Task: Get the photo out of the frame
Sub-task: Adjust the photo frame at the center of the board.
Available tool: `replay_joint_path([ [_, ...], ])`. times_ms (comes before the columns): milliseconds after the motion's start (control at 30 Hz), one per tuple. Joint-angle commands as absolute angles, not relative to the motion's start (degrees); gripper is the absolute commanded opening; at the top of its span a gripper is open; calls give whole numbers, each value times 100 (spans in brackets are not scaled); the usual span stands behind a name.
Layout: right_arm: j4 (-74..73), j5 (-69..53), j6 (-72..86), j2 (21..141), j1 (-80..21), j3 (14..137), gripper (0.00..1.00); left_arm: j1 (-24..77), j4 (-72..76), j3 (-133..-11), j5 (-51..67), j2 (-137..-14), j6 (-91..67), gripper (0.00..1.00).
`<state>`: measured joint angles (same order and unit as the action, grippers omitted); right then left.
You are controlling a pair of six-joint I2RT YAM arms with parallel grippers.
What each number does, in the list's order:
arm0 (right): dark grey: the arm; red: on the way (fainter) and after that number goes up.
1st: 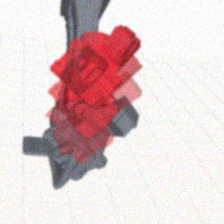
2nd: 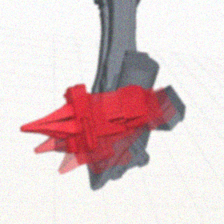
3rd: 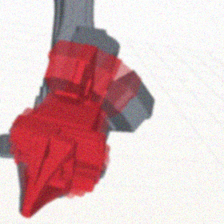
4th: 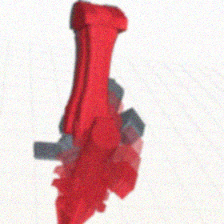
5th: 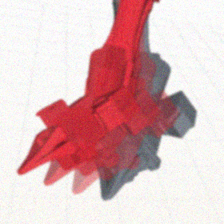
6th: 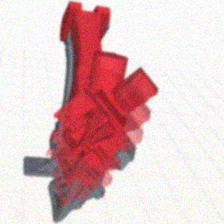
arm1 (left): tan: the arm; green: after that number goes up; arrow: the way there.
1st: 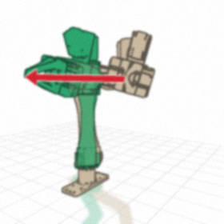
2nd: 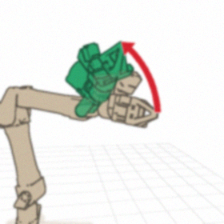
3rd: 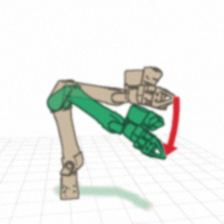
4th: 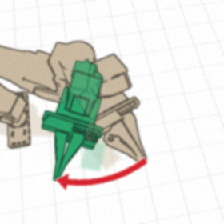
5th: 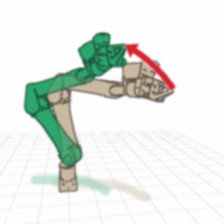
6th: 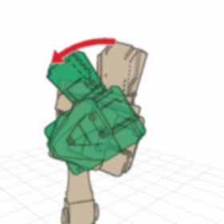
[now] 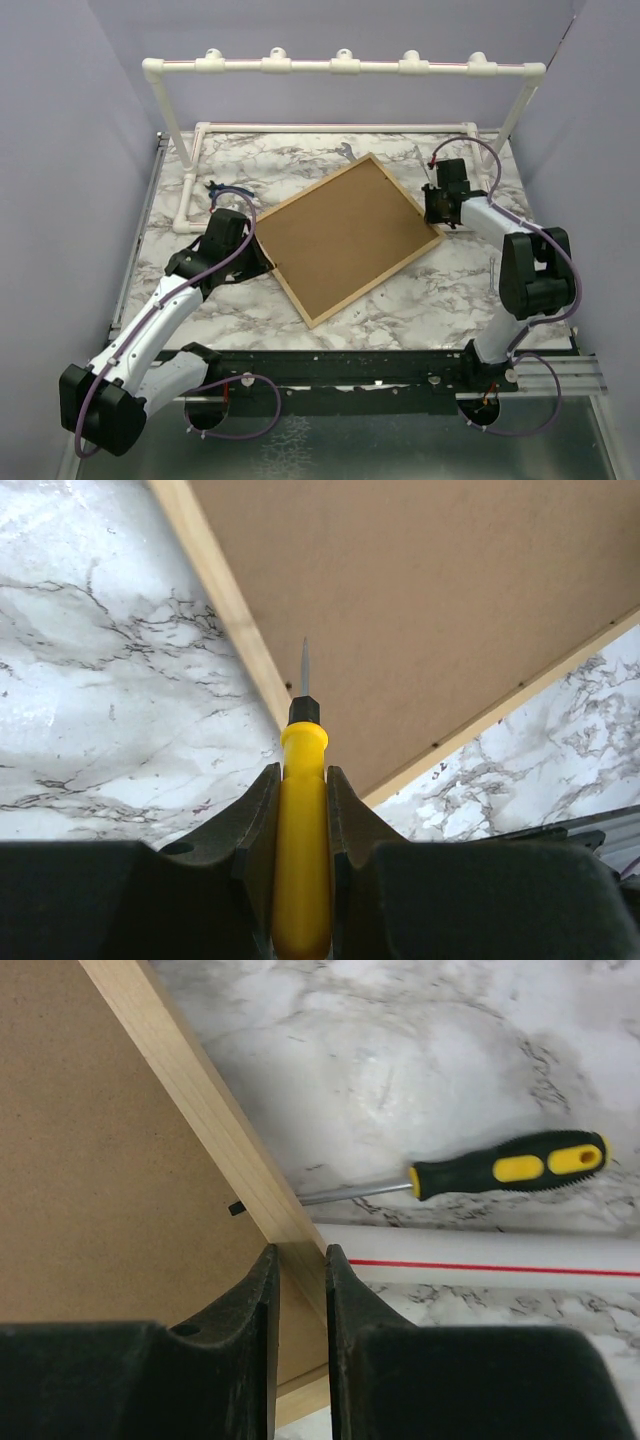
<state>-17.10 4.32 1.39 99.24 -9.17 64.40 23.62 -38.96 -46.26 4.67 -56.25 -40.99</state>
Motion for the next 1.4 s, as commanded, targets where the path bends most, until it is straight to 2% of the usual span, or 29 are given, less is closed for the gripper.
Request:
replay_joint_path([
  [0,-1440,1000,806,9743,-709,6273,1,2321,-3490,-4449,743,-5509,-4260,0],
  [133,-1503,469,1159,9525,-708,6116,1,2325,-3393,-4370,782,-5514,-4288,0],
  [267,-1275,-201,1576,9028,-712,5523,1,2321,-3294,-4406,790,-5587,-4287,0],
  [500,-878,-685,2202,7986,-745,4257,4,2321,-3124,-4453,802,-5810,-4263,0],
  [533,-800,-731,2267,7856,-751,4072,8,2320,-3094,-4467,810,-5843,-4256,0],
  [600,-688,-804,2318,7598,-756,3743,24,2321,-3047,-4509,832,-5921,-4247,0],
  [667,-642,-636,2391,7338,-756,3517,37,2320,-3033,-4551,857,-6012,-4230,0],
  [767,-696,-442,2278,7019,-756,3543,47,2322,-2976,-4572,893,-6083,-4228,0],
  [800,-732,-326,2254,6940,-756,3601,55,2326,-2959,-4573,900,-6092,-4228,0],
  [900,-911,102,2162,6860,-748,3909,70,2324,-2937,-4563,955,-6106,-4232,0],
  [967,-988,426,2093,6950,-747,4138,75,2328,-2915,-4497,993,-6094,-4249,0],
  [1100,-1036,595,2072,7411,-627,4578,80,2325,-2842,-4343,1085,-6089,-4288,0],
  [1367,-622,-422,2355,8321,-93,4941,83,2320,-2821,-4294,1106,-6034,-4256,0],
])
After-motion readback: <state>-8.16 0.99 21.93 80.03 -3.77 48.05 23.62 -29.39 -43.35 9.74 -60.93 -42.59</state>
